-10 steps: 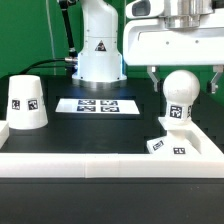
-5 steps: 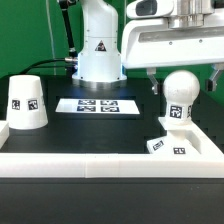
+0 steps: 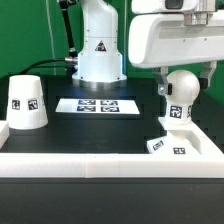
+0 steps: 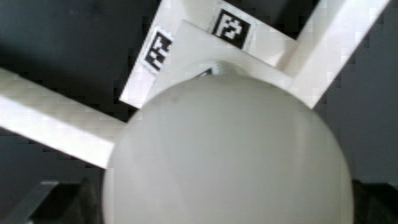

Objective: Assemble lamp

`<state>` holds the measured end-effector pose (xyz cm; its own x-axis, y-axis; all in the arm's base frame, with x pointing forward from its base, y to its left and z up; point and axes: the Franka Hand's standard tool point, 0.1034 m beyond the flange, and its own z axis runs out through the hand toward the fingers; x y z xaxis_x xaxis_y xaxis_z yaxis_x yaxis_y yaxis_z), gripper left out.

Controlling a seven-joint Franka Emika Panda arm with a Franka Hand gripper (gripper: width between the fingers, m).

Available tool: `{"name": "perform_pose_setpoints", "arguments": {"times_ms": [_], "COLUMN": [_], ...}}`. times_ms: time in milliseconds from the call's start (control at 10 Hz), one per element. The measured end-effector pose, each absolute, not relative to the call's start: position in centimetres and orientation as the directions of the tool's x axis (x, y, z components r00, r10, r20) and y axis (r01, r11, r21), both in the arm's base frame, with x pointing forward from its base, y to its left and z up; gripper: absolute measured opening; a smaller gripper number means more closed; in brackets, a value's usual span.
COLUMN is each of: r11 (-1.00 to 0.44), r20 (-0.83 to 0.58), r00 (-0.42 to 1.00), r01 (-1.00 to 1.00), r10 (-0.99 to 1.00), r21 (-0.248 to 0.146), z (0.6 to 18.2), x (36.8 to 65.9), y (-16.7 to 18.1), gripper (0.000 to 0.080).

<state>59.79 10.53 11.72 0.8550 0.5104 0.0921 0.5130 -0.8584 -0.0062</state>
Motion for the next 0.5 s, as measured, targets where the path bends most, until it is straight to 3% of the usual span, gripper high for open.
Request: {"name": "perform_pose_setpoints", "arguments": {"times_ms": [300, 500], "r11": [-0.760, -0.605], "r20": [0.089, 0.078], "r00": [0.756, 0.601], "r01": [0.650, 0.795], "r10": [0.649, 0.796], "r21": [0.014, 0.044], "z": [11.71, 11.68], "x": [59.82, 59.82], "y": [10.26, 10.31], "gripper": [0.0699, 0.0699]}}
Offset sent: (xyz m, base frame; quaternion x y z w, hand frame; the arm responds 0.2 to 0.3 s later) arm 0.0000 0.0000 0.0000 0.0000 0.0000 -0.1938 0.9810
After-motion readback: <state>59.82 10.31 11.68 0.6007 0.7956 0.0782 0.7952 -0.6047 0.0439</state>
